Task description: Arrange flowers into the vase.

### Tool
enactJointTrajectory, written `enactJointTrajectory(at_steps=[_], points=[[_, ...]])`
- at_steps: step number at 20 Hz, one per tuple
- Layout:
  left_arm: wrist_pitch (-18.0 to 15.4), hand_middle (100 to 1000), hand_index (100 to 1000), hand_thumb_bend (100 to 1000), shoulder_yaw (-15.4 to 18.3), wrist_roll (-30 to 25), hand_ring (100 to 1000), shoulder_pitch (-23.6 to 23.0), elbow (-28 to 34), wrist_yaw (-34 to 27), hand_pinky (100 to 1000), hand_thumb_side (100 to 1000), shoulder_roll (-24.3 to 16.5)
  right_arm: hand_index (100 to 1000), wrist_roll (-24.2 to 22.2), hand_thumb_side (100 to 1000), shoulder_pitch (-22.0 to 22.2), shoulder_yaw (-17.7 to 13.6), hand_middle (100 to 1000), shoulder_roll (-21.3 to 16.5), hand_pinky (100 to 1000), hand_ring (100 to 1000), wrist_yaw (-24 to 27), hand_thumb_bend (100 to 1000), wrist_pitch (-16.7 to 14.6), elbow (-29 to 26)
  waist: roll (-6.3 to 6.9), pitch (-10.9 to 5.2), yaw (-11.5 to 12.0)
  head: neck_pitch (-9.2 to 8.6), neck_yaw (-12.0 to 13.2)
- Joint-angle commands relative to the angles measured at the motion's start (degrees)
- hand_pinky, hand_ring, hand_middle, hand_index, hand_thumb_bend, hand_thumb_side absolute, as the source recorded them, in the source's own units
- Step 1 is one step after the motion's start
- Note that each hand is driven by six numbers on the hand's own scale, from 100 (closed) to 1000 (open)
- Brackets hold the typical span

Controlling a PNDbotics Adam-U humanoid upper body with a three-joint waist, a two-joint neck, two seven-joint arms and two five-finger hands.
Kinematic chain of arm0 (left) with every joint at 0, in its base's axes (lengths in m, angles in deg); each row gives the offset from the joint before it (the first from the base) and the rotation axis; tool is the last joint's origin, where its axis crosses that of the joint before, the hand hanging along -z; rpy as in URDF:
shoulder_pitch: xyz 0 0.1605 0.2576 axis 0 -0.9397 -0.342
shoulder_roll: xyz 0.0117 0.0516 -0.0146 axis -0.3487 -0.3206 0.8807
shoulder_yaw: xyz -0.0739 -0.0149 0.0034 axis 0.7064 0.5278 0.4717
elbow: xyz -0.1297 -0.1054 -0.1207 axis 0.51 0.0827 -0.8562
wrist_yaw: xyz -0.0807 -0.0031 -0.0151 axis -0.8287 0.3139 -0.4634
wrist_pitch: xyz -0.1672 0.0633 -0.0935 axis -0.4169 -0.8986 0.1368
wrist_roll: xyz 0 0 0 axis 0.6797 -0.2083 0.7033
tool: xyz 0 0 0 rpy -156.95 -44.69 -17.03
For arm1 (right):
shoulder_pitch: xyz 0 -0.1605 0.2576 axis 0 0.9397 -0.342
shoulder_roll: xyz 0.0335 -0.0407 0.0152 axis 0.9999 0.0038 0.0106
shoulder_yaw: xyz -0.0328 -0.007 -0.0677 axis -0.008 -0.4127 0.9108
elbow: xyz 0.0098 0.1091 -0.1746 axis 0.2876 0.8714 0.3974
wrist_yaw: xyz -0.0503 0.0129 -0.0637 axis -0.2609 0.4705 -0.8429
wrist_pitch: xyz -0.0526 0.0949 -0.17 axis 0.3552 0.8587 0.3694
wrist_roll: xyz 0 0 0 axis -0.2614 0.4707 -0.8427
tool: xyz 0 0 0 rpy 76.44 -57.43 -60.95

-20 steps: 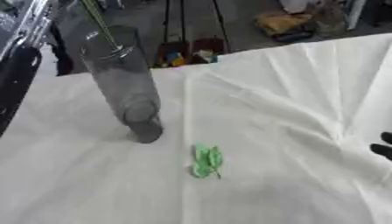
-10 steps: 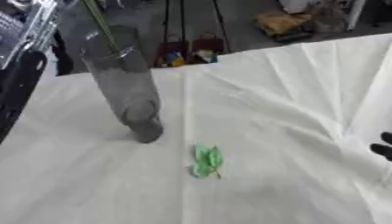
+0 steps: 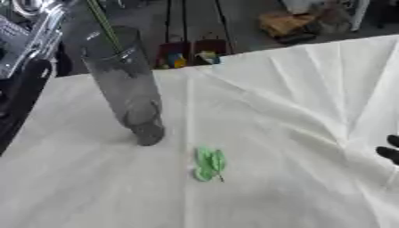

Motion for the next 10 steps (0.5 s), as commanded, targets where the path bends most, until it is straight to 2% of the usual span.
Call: enactJointTrajectory(at_steps=[1, 10], points=[[0.52, 100, 100, 100, 0.06, 0.46, 100, 0.52, 1.03, 0.8, 100, 910, -1.0, 678, 0.22, 1000, -0.48, -0.33, 572, -0.08, 755, 810, 0.15, 100, 0.13, -1.01, -0.61, -1.02, 0.03, -0.86, -0.02], [0.95, 100, 100, 100, -0.52, -0.22, 100, -0.1, 0.92, 3.73, 100, 905, -1.07, 678, 0.14, 1000, -0.61, -0.28, 567, 0.22, 758, 812, -0.04, 100, 0.24, -1.01, -0.8, -0.7, 0.07, -1.26, -0.13]])
